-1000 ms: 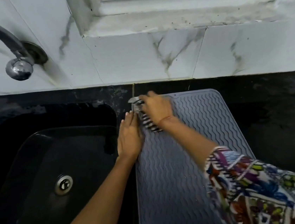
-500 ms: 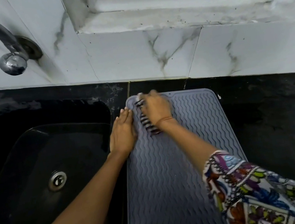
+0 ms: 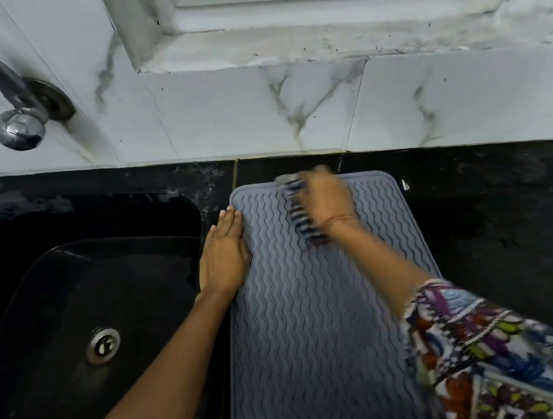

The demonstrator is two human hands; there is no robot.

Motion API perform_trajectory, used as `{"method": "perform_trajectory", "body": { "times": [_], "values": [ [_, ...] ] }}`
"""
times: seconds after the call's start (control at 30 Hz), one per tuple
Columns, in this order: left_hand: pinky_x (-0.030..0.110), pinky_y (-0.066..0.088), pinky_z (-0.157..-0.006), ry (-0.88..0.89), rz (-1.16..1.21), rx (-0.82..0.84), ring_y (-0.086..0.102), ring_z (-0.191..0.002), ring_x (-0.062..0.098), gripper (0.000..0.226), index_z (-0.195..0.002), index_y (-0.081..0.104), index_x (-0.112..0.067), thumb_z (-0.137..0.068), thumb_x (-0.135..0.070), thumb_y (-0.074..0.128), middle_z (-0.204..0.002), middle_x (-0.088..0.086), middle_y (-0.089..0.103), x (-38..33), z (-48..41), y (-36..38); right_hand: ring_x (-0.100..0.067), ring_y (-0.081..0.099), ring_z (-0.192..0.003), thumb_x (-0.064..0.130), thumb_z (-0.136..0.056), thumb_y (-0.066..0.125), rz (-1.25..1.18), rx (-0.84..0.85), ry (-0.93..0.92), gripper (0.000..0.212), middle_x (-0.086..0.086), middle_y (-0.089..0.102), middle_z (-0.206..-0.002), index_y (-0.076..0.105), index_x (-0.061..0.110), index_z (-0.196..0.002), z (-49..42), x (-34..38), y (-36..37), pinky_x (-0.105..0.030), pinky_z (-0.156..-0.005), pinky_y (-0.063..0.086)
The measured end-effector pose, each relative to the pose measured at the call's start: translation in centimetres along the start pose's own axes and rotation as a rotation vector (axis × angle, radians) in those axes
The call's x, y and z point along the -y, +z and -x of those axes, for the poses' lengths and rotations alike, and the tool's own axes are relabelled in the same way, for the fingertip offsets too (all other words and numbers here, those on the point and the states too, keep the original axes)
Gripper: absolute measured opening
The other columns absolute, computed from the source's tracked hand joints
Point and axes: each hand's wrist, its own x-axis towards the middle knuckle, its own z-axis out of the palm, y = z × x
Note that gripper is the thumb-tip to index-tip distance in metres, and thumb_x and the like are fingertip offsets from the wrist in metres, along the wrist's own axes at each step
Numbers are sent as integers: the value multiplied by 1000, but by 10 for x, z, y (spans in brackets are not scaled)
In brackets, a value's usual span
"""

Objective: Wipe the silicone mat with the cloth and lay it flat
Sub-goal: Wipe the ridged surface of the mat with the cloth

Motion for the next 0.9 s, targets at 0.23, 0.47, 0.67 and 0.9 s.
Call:
{"method": "perform_trajectory", "body": {
  "times": [0.23,0.47,0.67,0.9],
  "values": [
    [31,9,-116,-11,-10,-22,18,-142,20,48,-139,26,-5,-91,-3,36,-152,11,25,-1,-1,5,-35,61,-102,19,-93,52,-70,-251,625,27,-20,58,-119,62,5,-113,-2,-78,-29,-37,-83,50],
    [37,15,-117,9,-12,10,19,-141,24,47,-139,25,-5,-93,-6,35,-151,14,26,1,0,-1,-29,60,-104,18,-93,52,-114,-19,30,27,-14,59,-117,61,10,-117,25,12,3,-37,-90,51],
    [39,17,-116,-82,10,-75,23,-139,29,39,-132,37,2,-95,-10,34,-146,20,34,-5,5,2,-40,57,-106,20,-92,51,-13,-224,549,29,-24,56,-119,62,5,-115,15,-99,-41,-41,-87,47],
    [36,16,-116,-73,26,-59,21,-140,25,40,-134,35,0,-94,-7,33,-147,17,32,-3,4,0,-22,60,-99,21,-94,51,-258,-32,196,25,-10,56,-119,59,12,-116,47,70,25,-27,-77,49]
  ]
}}
